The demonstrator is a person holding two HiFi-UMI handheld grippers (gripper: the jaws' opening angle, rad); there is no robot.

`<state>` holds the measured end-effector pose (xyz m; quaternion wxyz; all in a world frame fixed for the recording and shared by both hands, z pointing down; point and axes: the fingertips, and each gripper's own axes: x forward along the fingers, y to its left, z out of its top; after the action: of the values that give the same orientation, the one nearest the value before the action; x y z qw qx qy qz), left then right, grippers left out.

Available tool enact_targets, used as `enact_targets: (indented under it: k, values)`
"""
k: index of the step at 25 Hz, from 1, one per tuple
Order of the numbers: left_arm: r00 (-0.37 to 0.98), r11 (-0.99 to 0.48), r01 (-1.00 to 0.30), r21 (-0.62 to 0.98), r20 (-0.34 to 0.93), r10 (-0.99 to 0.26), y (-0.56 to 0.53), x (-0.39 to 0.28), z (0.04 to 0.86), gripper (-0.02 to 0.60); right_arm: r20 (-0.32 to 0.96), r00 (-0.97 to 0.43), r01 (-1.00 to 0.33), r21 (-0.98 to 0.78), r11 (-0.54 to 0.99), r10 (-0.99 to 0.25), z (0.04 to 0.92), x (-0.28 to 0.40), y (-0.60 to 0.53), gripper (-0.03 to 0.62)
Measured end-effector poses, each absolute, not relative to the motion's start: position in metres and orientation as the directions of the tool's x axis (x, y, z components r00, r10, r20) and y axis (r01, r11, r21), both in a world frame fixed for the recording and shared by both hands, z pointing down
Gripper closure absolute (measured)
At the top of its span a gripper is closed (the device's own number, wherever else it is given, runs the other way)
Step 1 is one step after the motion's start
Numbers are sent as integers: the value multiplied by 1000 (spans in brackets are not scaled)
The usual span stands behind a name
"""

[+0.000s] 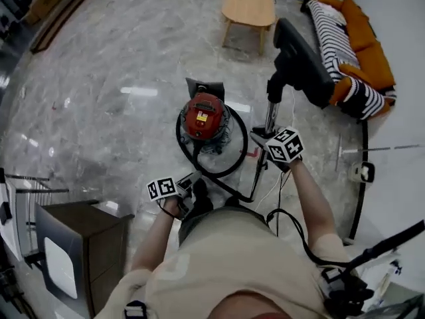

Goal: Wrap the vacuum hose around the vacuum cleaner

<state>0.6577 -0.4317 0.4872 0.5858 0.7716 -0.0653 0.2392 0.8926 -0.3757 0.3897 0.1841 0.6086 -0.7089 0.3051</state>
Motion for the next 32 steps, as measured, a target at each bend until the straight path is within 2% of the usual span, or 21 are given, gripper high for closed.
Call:
enact_targets:
  k: [9,15,20,26,32]
  values:
    - [857,-317,-349,882,437,272,-499,690,503,328,738,-193,-979,-189,77,-647,395,897,-457,542]
    - [825,-331,-368,869,470,315,-523,682,523,328,784,-193,-981,-163,104,-590,412,901,-495,540]
    - [821,-336,-398,853,495,283,-536,681,528,328,814,-215,-977,-170,131,-539,437,909,-504,540]
    - [820,-381,-405,831,515,251,-524,724,512,328,823,-255,-966,-198,165,-507,463,944,-510,539]
    - [777,-409,-509,757,609,161,-490,776,513,328,794,-360,-927,-246,283,-489,493,985,-508,539]
